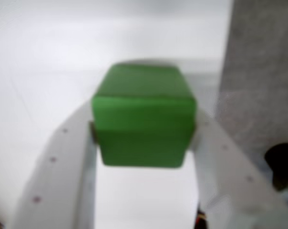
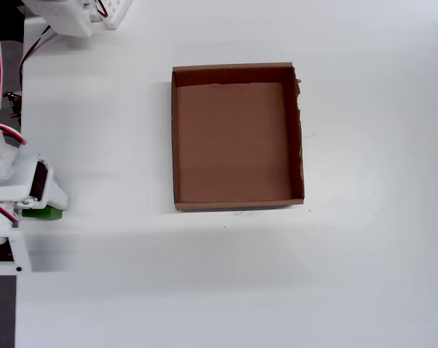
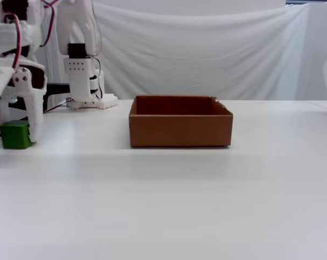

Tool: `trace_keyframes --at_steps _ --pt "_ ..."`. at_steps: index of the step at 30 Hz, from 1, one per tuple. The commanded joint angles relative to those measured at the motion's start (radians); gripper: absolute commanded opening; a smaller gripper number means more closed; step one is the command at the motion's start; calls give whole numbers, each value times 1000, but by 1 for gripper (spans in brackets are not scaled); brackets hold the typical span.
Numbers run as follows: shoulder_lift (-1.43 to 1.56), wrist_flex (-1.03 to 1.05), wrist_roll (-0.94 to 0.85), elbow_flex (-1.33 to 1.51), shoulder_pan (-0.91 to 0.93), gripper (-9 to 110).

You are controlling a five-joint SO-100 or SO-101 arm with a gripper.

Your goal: Grasp a green cube and put it in a box.

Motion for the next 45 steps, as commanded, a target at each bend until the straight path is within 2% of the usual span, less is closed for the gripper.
trace_keyframes --at_steps 1,9,15,24,30,36,45 --pt "12 -9 -15 -58 -12 16" --pt "81 55 40 -60 -46 15" --pt "288 149 127 3 -127 15" --pt "526 413 314 0 -407 14" --pt "509 611 448 -130 -620 15" --pt "399 629 528 -204 -767 15" --pt "107 617 563 -374 -862 15"
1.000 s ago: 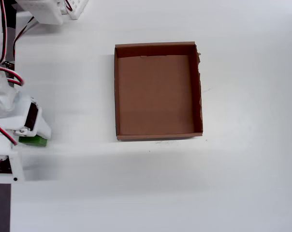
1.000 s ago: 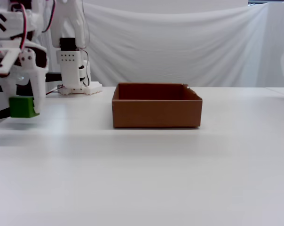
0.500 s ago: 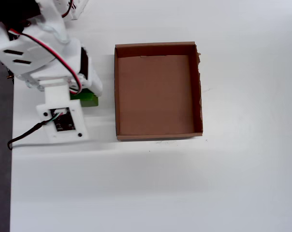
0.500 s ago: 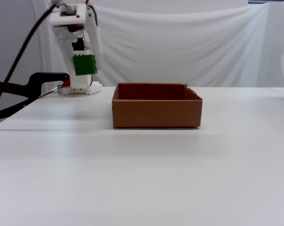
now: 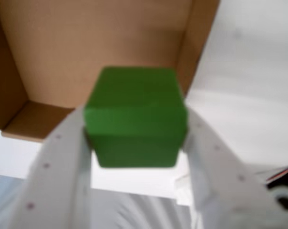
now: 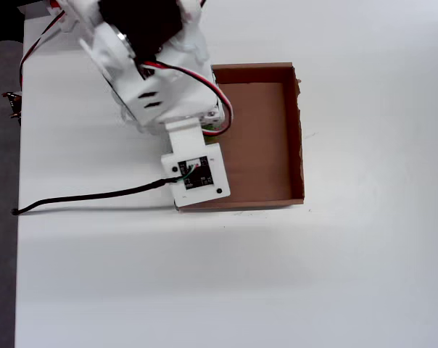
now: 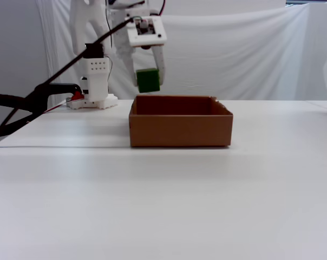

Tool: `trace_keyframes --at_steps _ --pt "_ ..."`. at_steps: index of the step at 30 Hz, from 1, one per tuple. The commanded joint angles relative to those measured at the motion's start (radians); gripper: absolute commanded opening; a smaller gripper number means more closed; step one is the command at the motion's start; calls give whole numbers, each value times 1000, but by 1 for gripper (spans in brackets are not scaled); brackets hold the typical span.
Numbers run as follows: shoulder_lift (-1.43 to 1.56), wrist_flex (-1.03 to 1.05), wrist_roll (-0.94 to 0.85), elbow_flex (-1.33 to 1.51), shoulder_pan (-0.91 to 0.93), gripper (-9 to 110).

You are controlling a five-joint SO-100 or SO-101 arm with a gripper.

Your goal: Grasp a green cube and put it in a box.

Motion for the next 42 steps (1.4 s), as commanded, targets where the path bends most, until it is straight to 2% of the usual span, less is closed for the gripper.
trace_keyframes --at_steps 1,15,23,30,35,42 --pt "-34 -9 11 -83 -34 15" --pt "-330 6 94 -255 -175 15" --pt "-400 12 109 -268 -201 15" --pt "-414 0 109 -261 -198 15" --pt "-408 -2 104 -253 -193 21" --pt "-313 -9 92 -227 -143 22"
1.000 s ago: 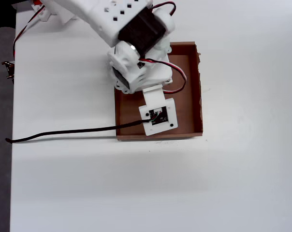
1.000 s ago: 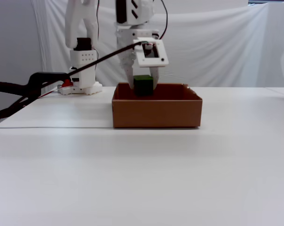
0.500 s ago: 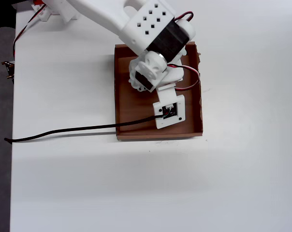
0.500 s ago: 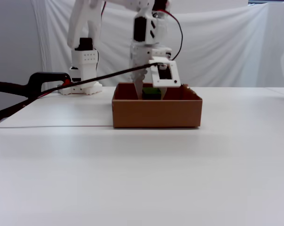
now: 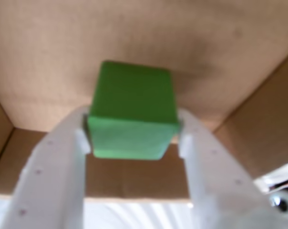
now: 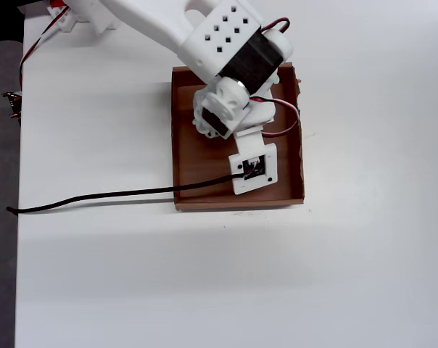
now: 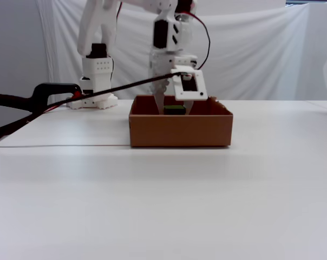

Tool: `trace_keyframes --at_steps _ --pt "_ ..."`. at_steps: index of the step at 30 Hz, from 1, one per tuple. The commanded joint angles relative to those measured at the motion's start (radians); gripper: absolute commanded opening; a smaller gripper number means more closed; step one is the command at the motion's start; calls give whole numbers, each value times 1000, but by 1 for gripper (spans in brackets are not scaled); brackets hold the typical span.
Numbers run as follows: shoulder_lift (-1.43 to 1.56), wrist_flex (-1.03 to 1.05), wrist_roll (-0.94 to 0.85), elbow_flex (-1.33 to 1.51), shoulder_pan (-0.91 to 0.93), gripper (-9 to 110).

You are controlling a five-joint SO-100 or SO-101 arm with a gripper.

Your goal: Grasp a green cube and put it in a box.

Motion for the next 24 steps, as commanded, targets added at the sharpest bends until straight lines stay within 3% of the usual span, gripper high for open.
trace_keyframes --at_steps 1,7,15,24 --pt "135 -17 -15 3 44 22" --pt "509 -9 -14 176 221 22" --pt "966 -46 -9 667 584 22" --pt "1476 -107 -9 1264 756 22"
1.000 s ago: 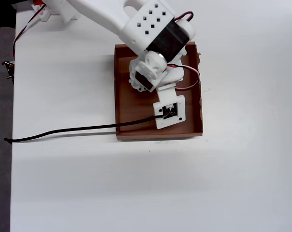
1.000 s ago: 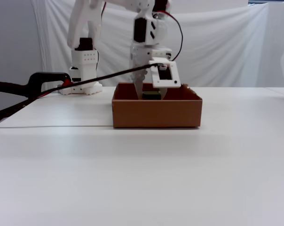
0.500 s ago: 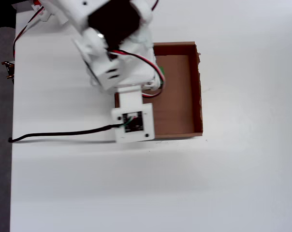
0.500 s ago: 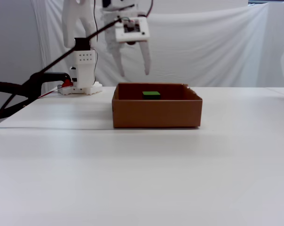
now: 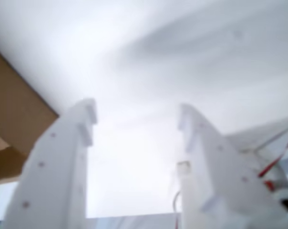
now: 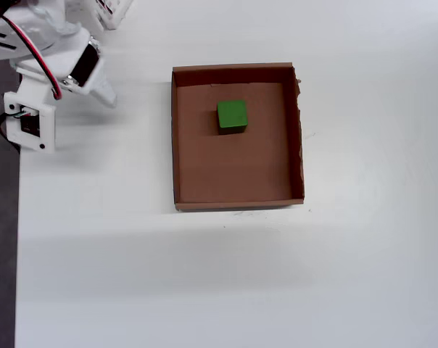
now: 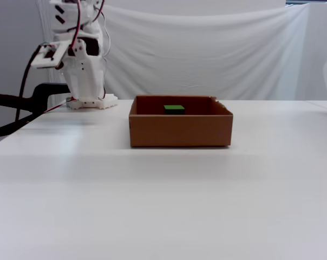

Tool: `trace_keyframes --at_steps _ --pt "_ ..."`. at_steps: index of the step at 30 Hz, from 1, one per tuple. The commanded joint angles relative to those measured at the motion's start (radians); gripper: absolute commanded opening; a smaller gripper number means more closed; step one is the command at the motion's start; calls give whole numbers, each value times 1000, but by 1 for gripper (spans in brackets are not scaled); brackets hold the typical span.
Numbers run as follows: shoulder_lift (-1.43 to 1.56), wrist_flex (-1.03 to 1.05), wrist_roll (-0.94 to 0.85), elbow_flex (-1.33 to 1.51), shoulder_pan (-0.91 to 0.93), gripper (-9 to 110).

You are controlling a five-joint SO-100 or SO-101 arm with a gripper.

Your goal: Grasp a green cube and put it in a box.

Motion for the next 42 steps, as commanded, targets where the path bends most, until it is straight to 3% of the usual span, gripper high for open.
trace_keyframes --at_steps 1,7,15,42 --pt "204 -38 0 144 44 22" --pt "451 -83 5 359 103 22" --pt "643 117 11 379 179 22" --pt "658 124 14 379 190 22"
